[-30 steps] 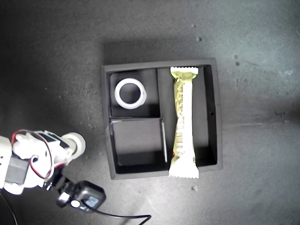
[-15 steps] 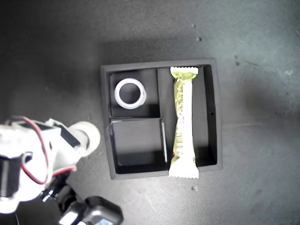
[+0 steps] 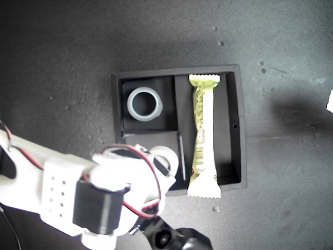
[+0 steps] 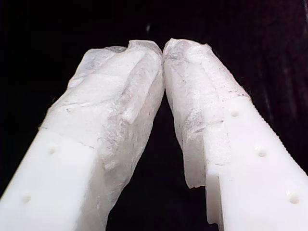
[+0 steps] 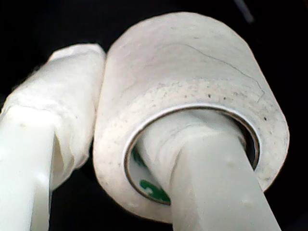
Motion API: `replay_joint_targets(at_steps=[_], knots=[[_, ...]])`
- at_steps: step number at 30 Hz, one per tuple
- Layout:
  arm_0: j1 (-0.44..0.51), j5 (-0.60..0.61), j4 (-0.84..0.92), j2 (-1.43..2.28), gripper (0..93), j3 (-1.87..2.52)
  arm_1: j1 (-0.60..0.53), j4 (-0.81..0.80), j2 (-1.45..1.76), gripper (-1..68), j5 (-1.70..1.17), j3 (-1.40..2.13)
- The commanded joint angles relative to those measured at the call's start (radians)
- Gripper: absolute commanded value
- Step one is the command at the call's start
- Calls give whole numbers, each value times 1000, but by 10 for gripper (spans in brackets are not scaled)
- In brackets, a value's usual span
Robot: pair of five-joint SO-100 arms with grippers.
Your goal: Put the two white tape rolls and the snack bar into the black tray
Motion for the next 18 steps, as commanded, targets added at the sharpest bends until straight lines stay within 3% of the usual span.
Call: replay_joint_targets(at_steps=[1,9,13,18], knots=[[17,-34,17,-40,1,-72,-44,-81,23,-4,0,54],[32,-71,18,-129,1,-69,-100,-213,23,-4,6,204],[34,-55,20,-110,110,-21,-104,-272,25,-4,5,268],[29,-28,20,-57,158,23,-123,-190,25,-4,5,268]])
